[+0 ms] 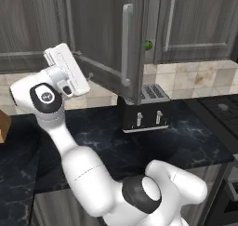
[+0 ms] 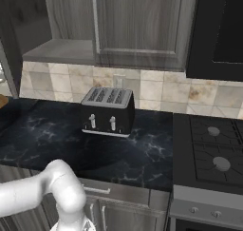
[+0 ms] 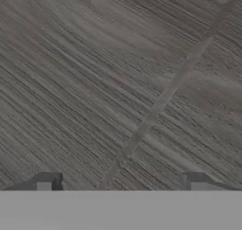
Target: Pick the avocado from the counter and place it in the cabinet. Then close the cabinet.
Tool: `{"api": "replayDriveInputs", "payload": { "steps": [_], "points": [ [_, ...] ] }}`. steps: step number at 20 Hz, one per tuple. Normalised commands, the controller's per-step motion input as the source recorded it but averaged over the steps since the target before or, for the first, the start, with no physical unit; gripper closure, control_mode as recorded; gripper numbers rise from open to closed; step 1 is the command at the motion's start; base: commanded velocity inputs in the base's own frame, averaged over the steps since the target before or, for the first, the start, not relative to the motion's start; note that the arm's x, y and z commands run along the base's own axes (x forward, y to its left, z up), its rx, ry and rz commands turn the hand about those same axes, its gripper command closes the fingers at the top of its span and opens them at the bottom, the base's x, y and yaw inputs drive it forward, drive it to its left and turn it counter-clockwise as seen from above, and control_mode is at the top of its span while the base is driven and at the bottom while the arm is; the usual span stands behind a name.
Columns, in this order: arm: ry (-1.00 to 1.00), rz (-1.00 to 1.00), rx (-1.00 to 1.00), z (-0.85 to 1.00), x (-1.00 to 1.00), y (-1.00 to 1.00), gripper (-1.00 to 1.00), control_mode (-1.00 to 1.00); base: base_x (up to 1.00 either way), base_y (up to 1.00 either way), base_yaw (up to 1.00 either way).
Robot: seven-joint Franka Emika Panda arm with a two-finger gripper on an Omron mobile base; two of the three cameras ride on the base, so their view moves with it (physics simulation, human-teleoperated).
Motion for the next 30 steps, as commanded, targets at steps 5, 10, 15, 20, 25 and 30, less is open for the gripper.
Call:
{"api": "replayDriveInputs", "payload": {
  "steps": [5, 10, 15, 20, 25, 30],
  "points": [
    [0.02, -0.18, 0.0, 0.24, 0.68, -0.95, -1.0, -1.0, 0.0, 0.0, 0.0],
    [0.0, 0.01, 0.0, 0.17, 0.96, -0.75, -1.0, -1.0, 0.0, 0.0, 0.0],
    [-0.05, 0.2, 0.0, 0.05, 1.0, -0.76, -1.0, -1.0, 0.0, 0.0, 0.0],
    [-0.05, 0.39, 0.03, -0.02, 1.0, -0.97, -1.0, -1.0, 0.0, 0.0, 0.0],
    [-0.01, 0.43, 0.0, -0.24, 0.98, -1.0, -1.0, -1.0, 0.0, 0.0, 0.0],
    [-0.01, 0.37, 0.0, -0.35, 1.0, -1.0, -1.0, -1.0, 0.0, 0.0, 0.0]
  ]
}}
